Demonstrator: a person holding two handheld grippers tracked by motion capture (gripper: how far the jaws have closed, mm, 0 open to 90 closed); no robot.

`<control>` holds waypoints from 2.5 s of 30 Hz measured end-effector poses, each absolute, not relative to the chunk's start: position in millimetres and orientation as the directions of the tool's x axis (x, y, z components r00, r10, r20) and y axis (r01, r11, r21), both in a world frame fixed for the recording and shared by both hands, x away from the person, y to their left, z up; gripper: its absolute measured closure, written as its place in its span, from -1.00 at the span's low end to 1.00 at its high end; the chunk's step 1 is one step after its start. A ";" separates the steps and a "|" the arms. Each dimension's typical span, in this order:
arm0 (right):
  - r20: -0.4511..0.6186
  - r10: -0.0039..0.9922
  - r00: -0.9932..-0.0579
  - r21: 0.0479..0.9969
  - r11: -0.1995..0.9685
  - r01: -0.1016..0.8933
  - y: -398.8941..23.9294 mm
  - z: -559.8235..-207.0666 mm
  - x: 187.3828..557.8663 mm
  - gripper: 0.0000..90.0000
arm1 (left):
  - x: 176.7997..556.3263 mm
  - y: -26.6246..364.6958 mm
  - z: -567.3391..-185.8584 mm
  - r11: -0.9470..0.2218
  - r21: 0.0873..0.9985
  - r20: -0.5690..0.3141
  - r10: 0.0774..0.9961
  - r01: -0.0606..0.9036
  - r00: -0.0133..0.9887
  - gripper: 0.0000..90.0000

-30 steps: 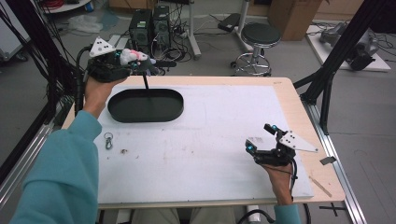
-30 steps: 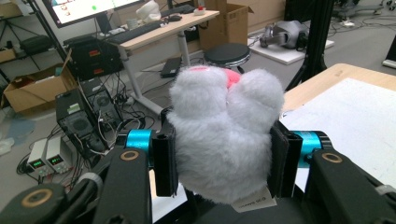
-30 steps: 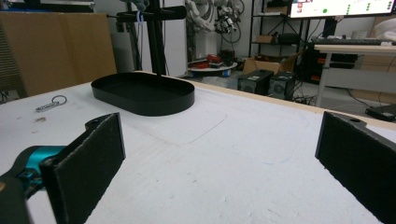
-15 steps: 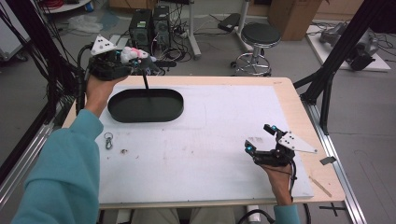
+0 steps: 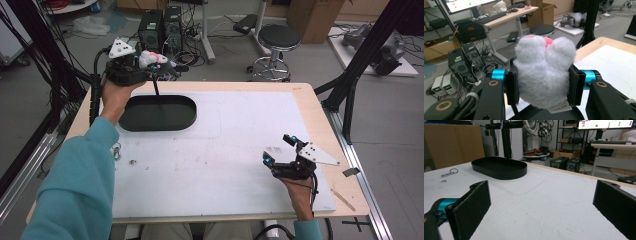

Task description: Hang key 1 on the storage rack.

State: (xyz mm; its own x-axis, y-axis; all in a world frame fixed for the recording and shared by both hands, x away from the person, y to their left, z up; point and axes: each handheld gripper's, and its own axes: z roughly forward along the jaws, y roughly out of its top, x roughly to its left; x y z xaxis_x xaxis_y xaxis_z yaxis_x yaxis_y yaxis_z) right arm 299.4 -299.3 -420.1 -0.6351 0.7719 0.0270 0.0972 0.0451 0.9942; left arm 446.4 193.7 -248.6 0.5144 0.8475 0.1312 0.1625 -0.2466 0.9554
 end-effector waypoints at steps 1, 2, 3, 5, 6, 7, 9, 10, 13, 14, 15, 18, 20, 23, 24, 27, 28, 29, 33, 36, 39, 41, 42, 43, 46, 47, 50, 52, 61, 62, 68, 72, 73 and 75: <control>0.028 0.773 -0.634 0.994 0.046 0.099 -299.4 -420.3 299.1 -0.99 | 446.1 192.2 -250.0 -0.249 0.954 0.131 0.845 0.166 0.518 0.21; 0.024 0.773 -0.634 0.994 0.047 0.095 -299.9 -420.8 299.3 -0.99 | 445.8 191.4 -250.9 -0.252 0.953 0.132 0.844 0.167 0.520 0.21; 0.026 0.774 -0.633 0.994 0.046 0.098 -300.0 -421.2 299.1 -0.99 | 444.9 190.3 -252.7 -0.256 0.952 0.133 0.841 0.169 0.525 0.21; 0.032 0.773 -0.633 0.993 0.045 0.105 -299.9 -422.2 298.9 -0.99 | 443.6 188.8 -255.8 -0.260 0.950 0.133 0.838 0.172 0.530 0.21; 0.033 0.774 -0.632 0.993 0.044 0.106 -300.1 -422.9 299.1 -0.99 | 442.8 187.8 -258.0 -0.257 0.950 0.128 0.837 0.176 0.532 0.21; 0.031 0.775 -0.631 0.993 0.046 0.105 -300.1 -423.5 299.1 -0.99 | 442.5 187.5 -259.5 -0.263 0.948 0.128 0.833 0.181 0.538 0.21; 0.031 0.777 -0.629 0.993 0.045 0.104 -299.8 -424.6 299.2 -0.99 | 441.3 186.4 -263.7 -0.253 0.951 0.122 0.834 0.178 0.538 0.21; 0.027 0.777 -0.629 0.994 0.049 0.102 -300.0 -424.9 299.1 -0.99 | 440.9 186.2 -265.6 -0.254 0.950 0.120 0.834 0.180 0.539 0.21; 0.027 0.781 -0.623 0.994 0.046 0.101 -300.0 -425.6 298.8 -0.99 | 440.0 185.8 -271.3 -0.252 0.950 0.114 0.833 0.187 0.541 0.21; 0.029 0.782 -0.623 0.994 0.043 0.101 -300.0 -425.9 298.6 -0.99 | 439.8 186.6 -273.2 -0.259 0.946 0.116 0.831 0.194 0.543 0.21; 0.025 0.782 -0.623 0.994 0.044 0.096 -300.0 -426.3 298.8 -0.99 | 439.4 186.2 -274.9 -0.257 0.946 0.112 0.834 0.200 0.541 0.21; 0.032 0.783 -0.621 0.994 0.037 0.099 -299.6 -427.7 298.5 -0.99 | 438.1 186.5 -279.9 -0.254 0.947 0.112 0.834 0.195 0.541 0.21; 0.032 0.785 -0.619 0.994 0.040 0.101 -299.0 -428.7 298.7 -0.99 | 437.6 186.6 -282.1 -0.253 0.948 0.111 0.834 0.195 0.541 0.21; 0.028 0.783 -0.622 0.994 0.041 0.096 -298.1 -430.0 299.1 -0.99 | 435.5 186.7 -284.1 -0.253 0.948 0.110 0.832 0.195 0.544 0.21; 0.025 0.783 -0.622 0.994 0.046 0.098 -298.1 -430.5 299.1 -0.99 | 434.4 186.8 -285.3 -0.250 0.949 0.108 0.831 0.194 0.545 0.21; 0.020 0.783 -0.622 0.994 0.049 0.094 -297.7 -432.1 299.3 -0.99 | 430.5 187.3 -288.7 -0.248 0.949 0.105 0.827 0.192 0.552 0.21; 0.026 0.784 -0.620 0.994 0.045 0.099 -297.6 -432.5 299.2 -0.99 | 429.1 187.8 -290.3 -0.248 0.950 0.104 0.826 0.191 0.554 0.21; 0.028 0.784 -0.620 0.994 0.045 0.102 -297.5 -433.1 299.2 -0.99 | 428.5 188.2 -291.1 -0.251 0.949 0.106 0.825 0.193 0.555 0.21; 0.029 0.784 -0.620 0.993 0.046 0.104 -297.0 -434.4 299.3 -0.99 | 427.5 188.1 -297.6 -0.252 0.947 0.103 0.826 0.200 0.554 0.22; 0.028 0.782 -0.622 0.993 0.048 0.105 -296.5 -434.9 299.2 -0.99 | 427.7 187.2 -301.3 -0.252 0.945 0.098 0.825 0.208 0.556 0.22; 0.030 0.783 -0.622 0.993 0.047 0.107 -296.4 -435.2 299.3 -0.99 | 426.9 186.2 -304.6 -0.253 0.945 0.099 0.824 0.206 0.557 0.22; 0.029 0.782 -0.622 0.993 0.048 0.106 -296.1 -435.8 299.4 -0.99 | 425.3 186.6 -307.9 -0.246 0.945 0.089 0.825 0.214 0.557 0.22; 0.025 0.781 -0.624 0.993 0.052 0.104 -296.1 -436.0 299.2 -0.99 | 424.1 187.4 -309.8 -0.250 0.944 0.089 0.824 0.218 0.559 0.22; 0.027 0.781 -0.624 0.993 0.050 0.106 -296.0 -436.4 298.8 -0.99 | 423.2 187.9 -311.5 -0.248 0.943 0.085 0.826 0.223 0.556 0.22; 0.027 0.779 -0.626 0.993 0.053 0.108 -296.3 -437.7 298.6 -0.99 | 418.2 191.3 -318.0 -0.241 0.942 0.074 0.827 0.233 0.557 0.22; 0.034 0.780 -0.625 0.992 0.050 0.116 -296.2 -437.9 298.2 -0.99 | 417.6 192.7 -319.7 -0.238 0.942 0.070 0.828 0.236 0.556 0.22; 0.034 0.780 -0.625 0.992 0.051 0.117 -295.8 -438.4 299.2 -0.99 | 418.6 195.3 -323.7 -0.233 0.941 0.060 0.830 0.246 0.555 0.22; 0.028 0.780 -0.625 0.992 0.055 0.114 -295.4 -438.7 299.5 -0.99 | 421.3 193.8 -326.5 -0.234 0.939 0.057 0.829 0.252 0.556 0.22; 0.031 0.783 -0.621 0.991 0.057 0.121 -295.3 -441.0 301.2 -0.99 | 439.1 192.2 -341.2 -0.192 0.945 0.023 0.846 0.263 0.533 0.20; 0.034 0.782 -0.622 0.991 0.056 0.124 -295.3 -441.4 301.1 -0.99 | 440.9 192.8 -342.3 -0.188 0.946 0.019 0.847 0.265 0.531 0.20; 0.042 0.784 -0.619 0.990 0.051 0.132 -295.7 -442.4 301.9 -0.99 | 445.6 191.9 -346.7 -0.206 0.940 0.035 0.850 0.270 0.525 0.19; 0.038 0.784 -0.620 0.989 0.059 0.135 -295.1 -444.0 302.6 -0.99 | 446.9 192.7 -348.1 -0.208 0.933 0.029 0.856 0.292 0.516 0.14; 0.038 0.785 -0.618 0.989 0.060 0.136 -295.2 -444.4 302.7 -0.99 | 447.0 192.6 -348.7 -0.211 0.931 0.029 0.855 0.296 0.518 0.11; 0.036 0.785 -0.618 0.989 0.060 0.133 -295.7 -445.3 303.5 -0.99 | 447.1 192.3 -349.6 -0.220 0.928 0.031 0.851 0.300 0.525 0.08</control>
